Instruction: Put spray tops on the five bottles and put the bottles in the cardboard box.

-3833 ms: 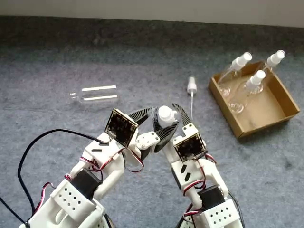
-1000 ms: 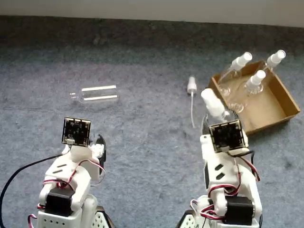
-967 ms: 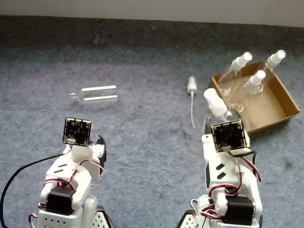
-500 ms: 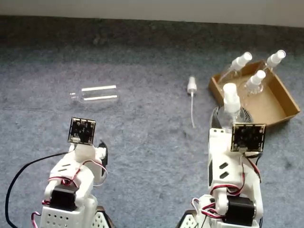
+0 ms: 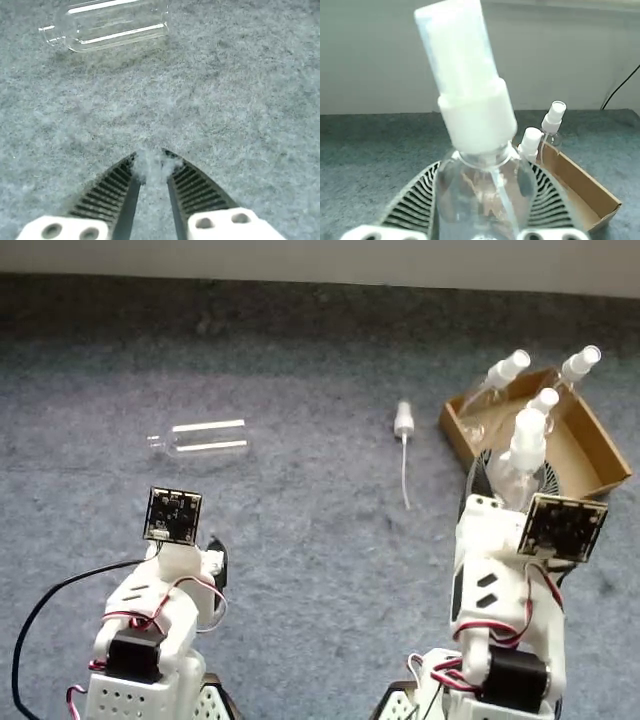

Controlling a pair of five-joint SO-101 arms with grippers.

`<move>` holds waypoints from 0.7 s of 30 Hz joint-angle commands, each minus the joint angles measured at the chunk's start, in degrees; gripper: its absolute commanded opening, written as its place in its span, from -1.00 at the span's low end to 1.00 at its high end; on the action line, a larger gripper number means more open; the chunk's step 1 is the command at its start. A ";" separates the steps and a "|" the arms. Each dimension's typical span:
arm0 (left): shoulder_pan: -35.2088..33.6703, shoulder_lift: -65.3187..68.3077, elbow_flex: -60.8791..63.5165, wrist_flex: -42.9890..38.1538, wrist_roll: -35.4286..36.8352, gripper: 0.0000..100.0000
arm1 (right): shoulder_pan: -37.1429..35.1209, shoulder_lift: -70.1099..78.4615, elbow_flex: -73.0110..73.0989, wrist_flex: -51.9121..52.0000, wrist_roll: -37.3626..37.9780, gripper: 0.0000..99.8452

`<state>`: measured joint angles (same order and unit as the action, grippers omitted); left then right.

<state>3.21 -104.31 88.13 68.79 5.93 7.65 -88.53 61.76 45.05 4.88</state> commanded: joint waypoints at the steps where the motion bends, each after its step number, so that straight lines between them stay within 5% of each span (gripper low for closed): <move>1: -0.31 -0.57 -0.13 -0.97 -0.53 -0.99 | 0.57 8.75 -5.85 -1.80 -0.53 -0.85; 8: -0.31 -0.57 -0.13 -0.97 -0.53 -0.99 | 0.66 19.74 -9.54 -9.71 -0.53 -0.85; 14: -0.31 -0.57 0.04 -0.97 -0.53 -0.99 | 8.22 24.66 -9.45 -18.42 -0.62 -0.85; 21: -0.31 -0.57 1.45 -1.41 -0.62 -0.98 | 18.51 32.66 -9.45 -28.62 -13.45 -0.85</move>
<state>3.21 -104.31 89.89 68.62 5.93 22.95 -58.73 56.04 21.32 -4.97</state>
